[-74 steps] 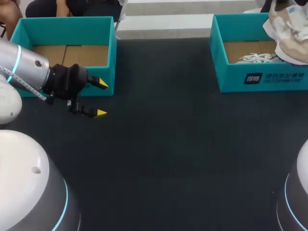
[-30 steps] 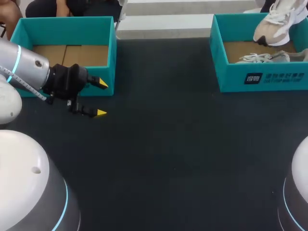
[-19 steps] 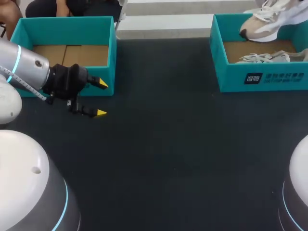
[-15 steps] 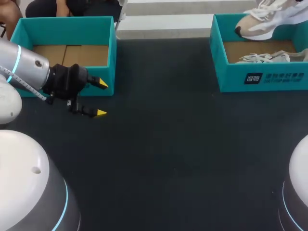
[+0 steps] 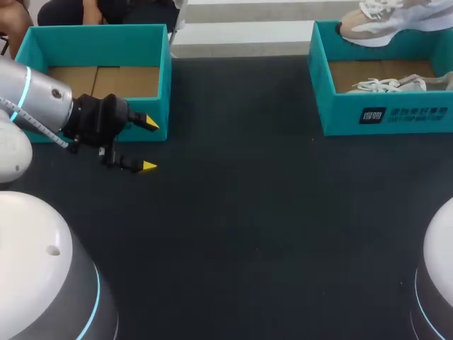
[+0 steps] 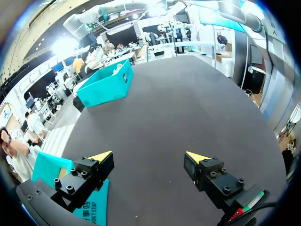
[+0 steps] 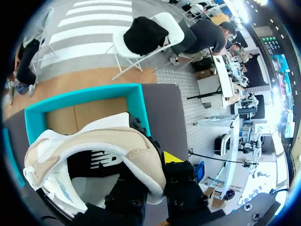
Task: Take the shoe out of the shoebox, open the shoe tongue, remove and reinsert the insole, then place the shoe into the shoebox
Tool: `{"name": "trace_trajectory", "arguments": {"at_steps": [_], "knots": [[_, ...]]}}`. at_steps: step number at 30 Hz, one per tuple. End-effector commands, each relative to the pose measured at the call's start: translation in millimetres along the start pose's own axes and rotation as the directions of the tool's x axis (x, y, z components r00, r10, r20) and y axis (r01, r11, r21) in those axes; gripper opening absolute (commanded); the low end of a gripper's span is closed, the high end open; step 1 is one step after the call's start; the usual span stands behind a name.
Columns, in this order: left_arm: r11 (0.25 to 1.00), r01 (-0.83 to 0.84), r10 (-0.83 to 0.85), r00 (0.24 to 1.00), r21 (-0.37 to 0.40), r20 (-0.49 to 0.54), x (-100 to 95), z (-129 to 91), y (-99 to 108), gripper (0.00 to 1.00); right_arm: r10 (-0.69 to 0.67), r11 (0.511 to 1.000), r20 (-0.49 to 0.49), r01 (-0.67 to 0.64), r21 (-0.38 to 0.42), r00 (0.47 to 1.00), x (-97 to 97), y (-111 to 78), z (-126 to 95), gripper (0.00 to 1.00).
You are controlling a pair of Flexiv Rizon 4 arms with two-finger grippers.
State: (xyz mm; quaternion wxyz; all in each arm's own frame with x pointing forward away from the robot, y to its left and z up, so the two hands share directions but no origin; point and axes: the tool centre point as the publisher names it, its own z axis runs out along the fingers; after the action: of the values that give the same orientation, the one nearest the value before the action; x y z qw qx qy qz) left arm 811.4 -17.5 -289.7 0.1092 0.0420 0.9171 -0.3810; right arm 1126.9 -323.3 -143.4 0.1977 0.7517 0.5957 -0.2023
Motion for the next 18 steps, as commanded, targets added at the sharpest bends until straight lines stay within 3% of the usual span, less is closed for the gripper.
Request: {"name": "trace_trajectory", "arguments": {"at_steps": [1,2,6,18], "knots": [[1.0,0.0,0.0,1.0,-0.004,0.0,0.7,0.2,-0.4,1.0,0.087,0.996,0.026,-0.088,0.024,0.996,3.0,-1.5,9.1,0.0],[1.0,0.0,0.0,1.0,-0.004,0.0,0.7,0.2,-0.4,1.0,0.129,0.991,-0.009,-0.128,0.035,0.992,2.8,-2.2,10.4,0.0],[1.0,0.0,0.0,1.0,-0.004,0.0,0.7,0.2,-0.4,1.0,0.203,0.979,0.004,-0.203,0.014,0.979,4.0,-3.1,12.9,0.0],[1.0,0.0,0.0,1.0,-0.004,0.0,0.7,0.2,-0.4,1.0,0.222,0.975,0.008,-0.222,0.004,0.975,7.1,1.4,17.2,0.0]]}}
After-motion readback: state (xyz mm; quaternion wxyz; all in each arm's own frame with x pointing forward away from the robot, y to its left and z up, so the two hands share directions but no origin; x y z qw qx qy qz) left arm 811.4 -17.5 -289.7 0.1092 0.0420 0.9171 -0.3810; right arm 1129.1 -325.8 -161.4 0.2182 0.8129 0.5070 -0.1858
